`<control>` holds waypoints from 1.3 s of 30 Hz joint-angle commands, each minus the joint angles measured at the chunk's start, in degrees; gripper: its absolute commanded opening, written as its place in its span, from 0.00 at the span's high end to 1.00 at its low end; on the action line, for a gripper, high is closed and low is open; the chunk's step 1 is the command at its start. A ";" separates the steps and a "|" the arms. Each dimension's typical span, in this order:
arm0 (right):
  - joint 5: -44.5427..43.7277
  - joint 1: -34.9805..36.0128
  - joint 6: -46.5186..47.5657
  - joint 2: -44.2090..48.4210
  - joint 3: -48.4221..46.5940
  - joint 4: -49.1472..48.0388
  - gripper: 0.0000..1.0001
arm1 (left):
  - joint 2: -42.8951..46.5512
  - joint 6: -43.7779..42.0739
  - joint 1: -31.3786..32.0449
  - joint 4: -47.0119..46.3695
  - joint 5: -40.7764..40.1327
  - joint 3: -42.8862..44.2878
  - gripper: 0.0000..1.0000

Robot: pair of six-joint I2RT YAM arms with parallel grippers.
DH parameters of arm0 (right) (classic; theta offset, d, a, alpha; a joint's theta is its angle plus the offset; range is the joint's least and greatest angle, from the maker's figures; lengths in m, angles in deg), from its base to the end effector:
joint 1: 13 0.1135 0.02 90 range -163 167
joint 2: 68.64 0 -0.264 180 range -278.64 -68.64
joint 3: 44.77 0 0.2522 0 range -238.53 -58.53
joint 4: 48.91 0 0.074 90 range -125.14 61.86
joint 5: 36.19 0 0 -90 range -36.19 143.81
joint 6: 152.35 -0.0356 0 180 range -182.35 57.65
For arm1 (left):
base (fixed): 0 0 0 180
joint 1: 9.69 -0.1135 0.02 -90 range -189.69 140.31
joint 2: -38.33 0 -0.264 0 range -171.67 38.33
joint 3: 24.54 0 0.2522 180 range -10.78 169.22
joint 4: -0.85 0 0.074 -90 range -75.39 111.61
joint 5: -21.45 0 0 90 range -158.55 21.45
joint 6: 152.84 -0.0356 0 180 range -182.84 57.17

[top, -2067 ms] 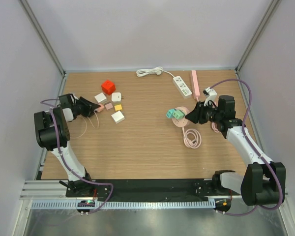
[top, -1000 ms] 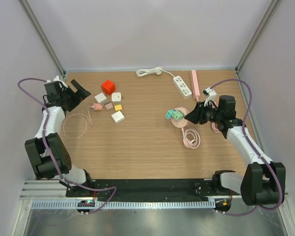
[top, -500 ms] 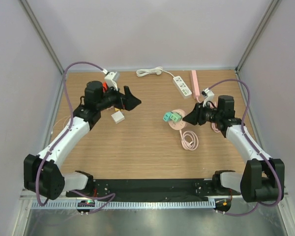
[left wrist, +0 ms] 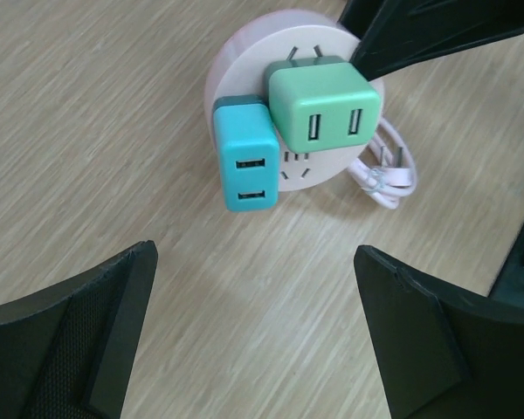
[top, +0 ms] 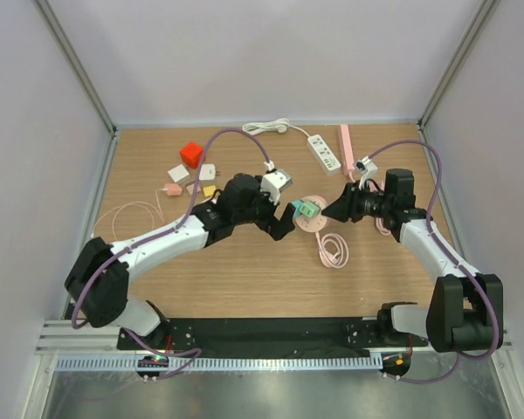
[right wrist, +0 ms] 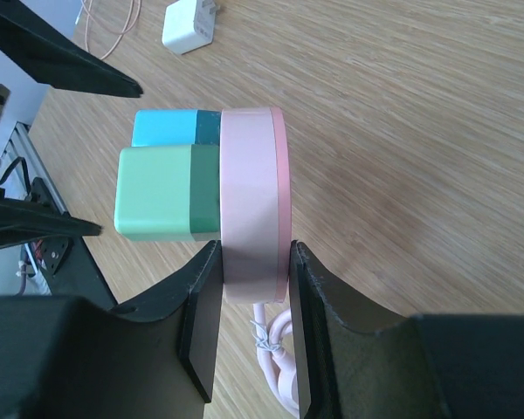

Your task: Pull the plug off the socket

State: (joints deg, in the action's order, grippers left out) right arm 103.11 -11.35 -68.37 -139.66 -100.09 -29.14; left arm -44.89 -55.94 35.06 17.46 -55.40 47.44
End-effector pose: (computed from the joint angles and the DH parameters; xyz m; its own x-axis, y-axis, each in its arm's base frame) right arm 0.2552 0.0344 0.2385 -0.6435 0.0499 -0.7638 -0.5716 0.6323 0.5229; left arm 0.2303 -0.2397 0.2757 -0.4289 0.2604 -0.8650 0.7826 0.5855 -0.2117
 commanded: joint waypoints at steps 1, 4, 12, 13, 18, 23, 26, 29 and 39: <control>3.79 -0.24 -1.62 0.62 -1.42 -5.12 0.99 | -2.82 -4.70 2.17 -2.50 -8.66 4.53 0.01; 3.88 -0.24 -1.80 0.63 -1.42 -5.12 0.99 | -5.71 -5.05 3.58 -2.33 -11.21 5.94 0.03; 4.40 -0.24 -2.06 0.45 -1.42 -5.38 0.99 | -12.58 -3.73 6.14 -2.50 -17.01 12.61 0.15; 4.40 -0.24 -2.06 0.53 -1.42 -5.30 0.99 | -13.71 -3.21 6.22 -2.41 -16.93 13.23 0.24; 4.40 -0.24 -2.06 0.53 -1.51 -5.30 0.99 | -15.04 -2.41 6.31 -2.41 -16.14 14.65 0.64; 4.93 -0.24 -2.59 -0.43 -1.68 -5.47 0.99 | -14.34 -1.63 6.31 -2.59 -14.38 13.68 0.95; 5.54 -0.33 -3.29 -1.13 -1.77 -5.74 0.99 | -12.68 -0.22 6.23 -7.84 -13.50 10.88 1.00; 6.60 -0.42 -4.08 -1.57 -1.77 -5.74 0.99 | -11.44 1.18 6.23 -12.42 -13.67 7.71 0.96; 8.97 -0.95 -6.19 -2.80 -1.59 -8.55 0.99 | -11.61 4.09 6.31 -18.05 -11.04 6.38 0.66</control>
State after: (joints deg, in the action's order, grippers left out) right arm 106.02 -12.56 -71.50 -142.52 -100.09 -32.73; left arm -58.51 -53.93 41.12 8.63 -69.74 53.52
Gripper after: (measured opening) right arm 0.388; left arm 0.351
